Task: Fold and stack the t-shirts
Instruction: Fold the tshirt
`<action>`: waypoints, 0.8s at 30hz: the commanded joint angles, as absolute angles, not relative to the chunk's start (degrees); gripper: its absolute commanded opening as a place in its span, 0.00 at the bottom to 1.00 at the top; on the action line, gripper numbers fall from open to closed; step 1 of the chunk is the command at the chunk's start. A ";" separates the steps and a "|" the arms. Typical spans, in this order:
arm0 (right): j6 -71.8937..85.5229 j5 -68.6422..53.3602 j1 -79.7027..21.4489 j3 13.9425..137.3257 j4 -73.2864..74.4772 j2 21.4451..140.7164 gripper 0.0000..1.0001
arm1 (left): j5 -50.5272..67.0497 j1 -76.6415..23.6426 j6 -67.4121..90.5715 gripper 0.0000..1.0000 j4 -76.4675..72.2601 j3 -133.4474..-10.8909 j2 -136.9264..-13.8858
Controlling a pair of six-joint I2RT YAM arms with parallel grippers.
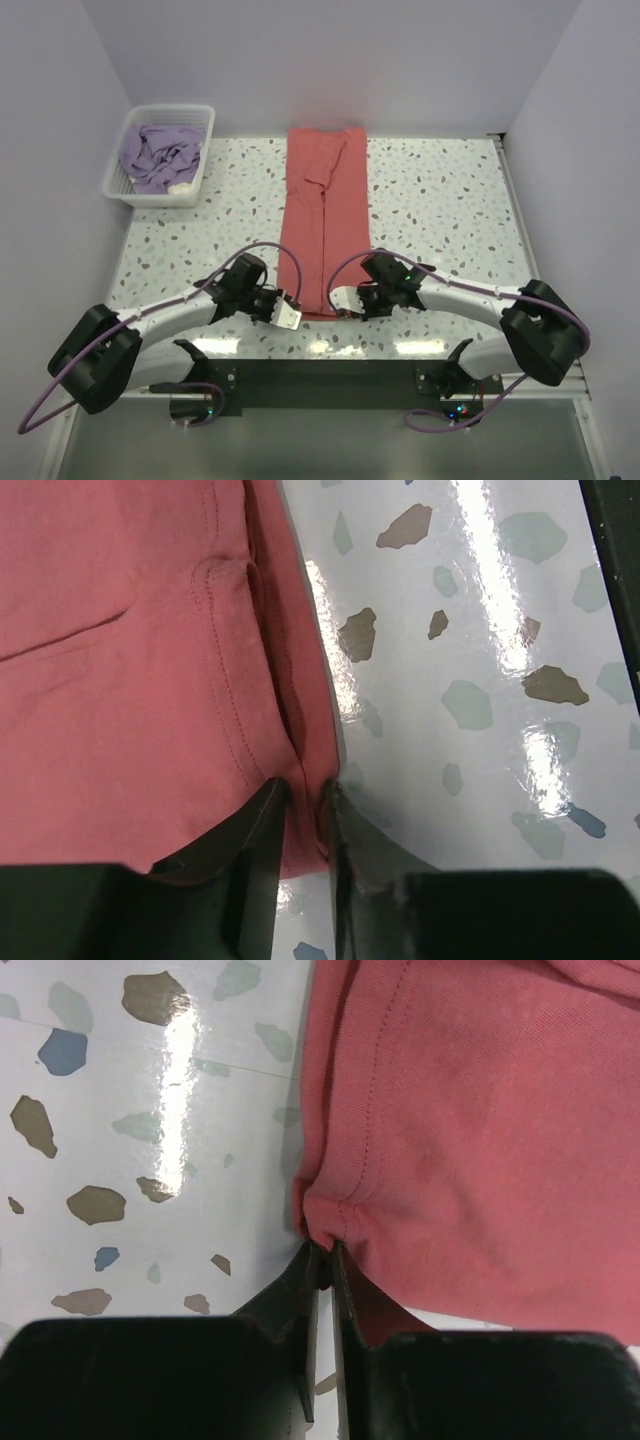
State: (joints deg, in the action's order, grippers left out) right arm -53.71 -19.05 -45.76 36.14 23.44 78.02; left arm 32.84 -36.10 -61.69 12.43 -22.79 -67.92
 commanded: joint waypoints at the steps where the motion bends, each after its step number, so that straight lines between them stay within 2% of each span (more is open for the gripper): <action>1: -54.05 -17.23 -46.06 34.19 22.59 79.55 0.07 | 29.80 -36.21 -63.46 0.26 14.77 -22.76 -70.84; 2: -53.79 -17.23 -46.05 33.75 22.67 78.41 0.00 | 29.79 -36.30 -63.11 0.20 14.94 -23.20 -71.45; 5: -52.21 -17.66 -46.06 33.92 23.20 75.51 0.00 | 31.19 -36.30 -62.14 0.07 17.04 -25.48 -71.81; 8: -50.72 -19.59 -46.14 34.63 25.40 72.70 0.00 | 33.91 -36.47 -61.00 0.00 19.67 -27.51 -69.88; 17: -44.21 -22.94 -49.83 36.73 35.85 58.54 0.00 | 36.48 -41.92 -55.99 0.00 28.37 -29.08 -57.75; 21: -45.07 -20.83 -48.87 38.76 36.91 57.57 0.00 | 34.62 -39.91 -56.86 0.00 30.06 -33.38 -57.83; 24: -47.45 -23.20 -43.87 41.91 36.21 60.46 0.00 | 36.47 -35.60 -60.46 0.00 32.33 -38.56 -62.48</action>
State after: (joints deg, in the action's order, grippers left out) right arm -46.11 -20.78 -47.35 37.58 35.51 58.67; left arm 34.48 -38.41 -58.22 29.67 -32.34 -59.79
